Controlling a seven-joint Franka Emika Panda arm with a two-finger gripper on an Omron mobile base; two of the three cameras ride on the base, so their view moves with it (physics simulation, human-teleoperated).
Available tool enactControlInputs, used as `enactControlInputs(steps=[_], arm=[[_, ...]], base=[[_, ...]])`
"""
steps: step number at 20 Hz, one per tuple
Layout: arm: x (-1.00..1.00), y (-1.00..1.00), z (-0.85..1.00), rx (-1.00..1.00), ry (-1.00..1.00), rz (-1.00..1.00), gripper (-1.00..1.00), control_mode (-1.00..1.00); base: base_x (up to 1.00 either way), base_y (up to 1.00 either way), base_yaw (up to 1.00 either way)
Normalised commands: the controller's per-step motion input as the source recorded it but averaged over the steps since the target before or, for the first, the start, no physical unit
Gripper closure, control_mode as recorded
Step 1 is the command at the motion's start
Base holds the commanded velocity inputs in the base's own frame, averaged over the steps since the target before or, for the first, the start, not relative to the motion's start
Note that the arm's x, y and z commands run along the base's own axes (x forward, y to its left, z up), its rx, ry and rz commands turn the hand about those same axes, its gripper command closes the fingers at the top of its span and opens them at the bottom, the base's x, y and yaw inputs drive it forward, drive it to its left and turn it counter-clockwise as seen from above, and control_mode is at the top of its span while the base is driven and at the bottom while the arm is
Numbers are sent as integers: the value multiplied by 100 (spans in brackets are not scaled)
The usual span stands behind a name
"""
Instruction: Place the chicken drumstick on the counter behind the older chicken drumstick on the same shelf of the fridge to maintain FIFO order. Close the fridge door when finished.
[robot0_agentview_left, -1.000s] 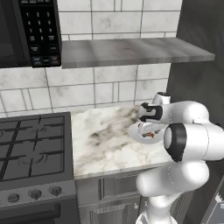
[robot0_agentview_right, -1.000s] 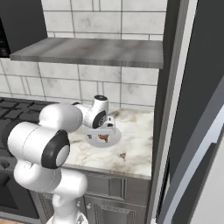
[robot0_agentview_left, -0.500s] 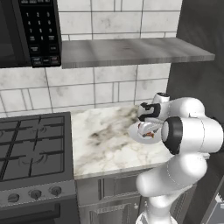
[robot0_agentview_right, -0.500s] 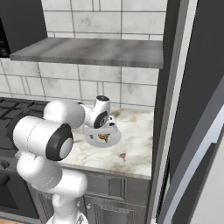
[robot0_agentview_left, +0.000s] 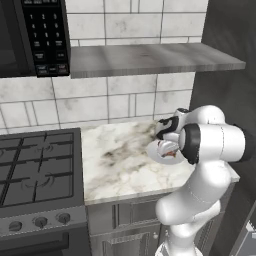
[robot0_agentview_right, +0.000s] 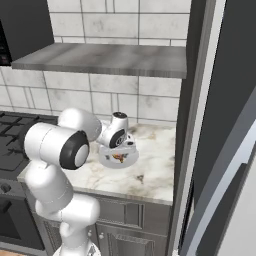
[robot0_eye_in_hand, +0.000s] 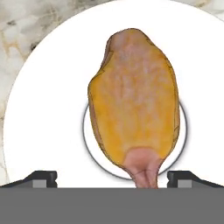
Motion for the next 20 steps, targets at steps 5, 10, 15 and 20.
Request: enactControlInputs(steps=[5, 10, 15, 20], arm=[[12, 0, -25, 0, 0, 1, -100, -100], [23, 0, -3, 0, -1, 2, -100, -100], [33, 0, 0, 0, 0, 4, -100, -100], [12, 1, -21, 0, 0, 6, -100, -100]], base=[[0, 0, 0], [0, 0, 0], [0, 0, 0], [0, 0, 0]])
